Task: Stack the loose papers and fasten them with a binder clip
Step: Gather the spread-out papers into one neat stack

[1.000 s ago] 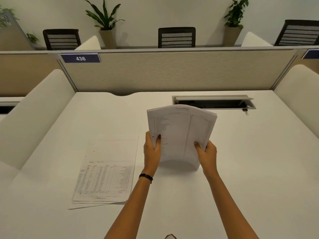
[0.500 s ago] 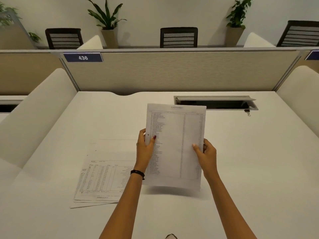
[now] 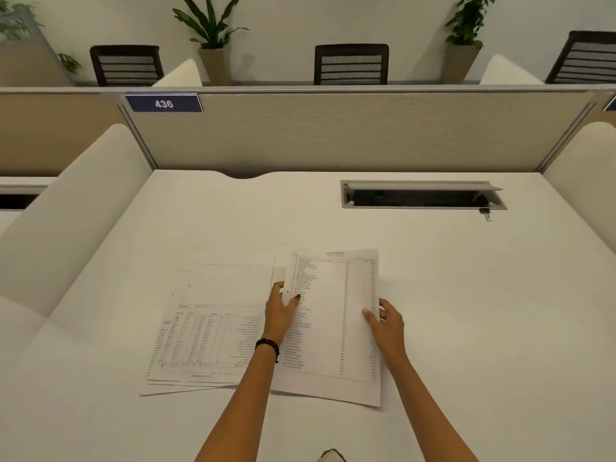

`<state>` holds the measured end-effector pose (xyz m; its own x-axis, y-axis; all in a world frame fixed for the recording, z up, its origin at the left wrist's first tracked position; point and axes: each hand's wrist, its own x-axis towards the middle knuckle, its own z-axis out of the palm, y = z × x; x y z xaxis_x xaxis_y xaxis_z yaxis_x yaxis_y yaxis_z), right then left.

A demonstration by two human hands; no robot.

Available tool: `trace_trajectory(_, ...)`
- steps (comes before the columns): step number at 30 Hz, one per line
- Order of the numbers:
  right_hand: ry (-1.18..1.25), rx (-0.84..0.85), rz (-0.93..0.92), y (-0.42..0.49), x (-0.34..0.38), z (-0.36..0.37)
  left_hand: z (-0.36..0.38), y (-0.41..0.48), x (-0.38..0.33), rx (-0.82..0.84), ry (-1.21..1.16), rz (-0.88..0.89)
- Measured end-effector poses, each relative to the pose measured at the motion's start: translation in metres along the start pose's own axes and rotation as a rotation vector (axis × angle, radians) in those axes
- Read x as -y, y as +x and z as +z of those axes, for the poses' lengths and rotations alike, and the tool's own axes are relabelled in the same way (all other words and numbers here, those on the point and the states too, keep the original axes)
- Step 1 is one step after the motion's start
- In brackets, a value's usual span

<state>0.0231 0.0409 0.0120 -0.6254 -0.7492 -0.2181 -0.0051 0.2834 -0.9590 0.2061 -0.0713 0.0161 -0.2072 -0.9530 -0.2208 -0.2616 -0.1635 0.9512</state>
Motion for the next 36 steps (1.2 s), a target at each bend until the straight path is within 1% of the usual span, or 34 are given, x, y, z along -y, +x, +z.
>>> trace_trajectory(4,-0.054,0.002,0.059,0.000,-0.009,0.002,-0.002,-0.003,0.014,0.022,0.004,-0.025)
trace_trajectory(7,-0.064,-0.002,0.070,-0.001,-0.013,0.001,-0.006,-0.002,0.017,0.032,0.055,-0.027)
trace_trajectory(9,-0.060,-0.006,0.056,0.000,-0.014,0.000,-0.013,0.000,0.018,-0.003,0.105,-0.020)
trace_trajectory(12,-0.063,-0.007,0.051,0.000,-0.015,-0.001,-0.033,0.005,0.021,-0.064,0.114,-0.001)
trace_trajectory(14,-0.065,-0.005,0.051,0.001,-0.018,-0.002,-0.051,0.008,0.024,-0.173,0.186,0.054)
trace_trajectory(16,-0.066,-0.001,0.051,0.001,-0.021,-0.002,-0.072,0.011,0.028,-0.355,0.315,0.129)
trace_trajectory(17,-0.064,0.000,0.049,0.001,-0.021,-0.003,-0.083,0.012,0.029,-0.456,0.364,0.136)
trace_trajectory(19,-0.055,0.003,0.038,0.000,-0.023,-0.004,-0.106,0.014,0.034,-0.620,0.415,0.110)
trace_trajectory(21,-0.053,0.007,0.036,0.000,-0.023,-0.004,-0.127,0.017,0.046,-0.693,0.462,0.053)
trace_trajectory(23,-0.053,0.010,0.039,0.001,-0.023,-0.004,-0.144,0.020,0.057,-0.692,0.514,-0.048)
trace_trajectory(26,-0.040,0.020,0.042,0.004,-0.024,-0.005,-0.157,0.020,0.068,-0.620,0.570,-0.179)
trace_trajectory(28,-0.018,0.026,0.064,0.005,-0.021,-0.006,-0.159,0.018,0.073,-0.582,0.598,-0.189)
trace_trajectory(36,0.141,0.025,0.145,0.007,-0.016,-0.014,-0.140,0.018,0.070,-0.516,0.636,-0.138)
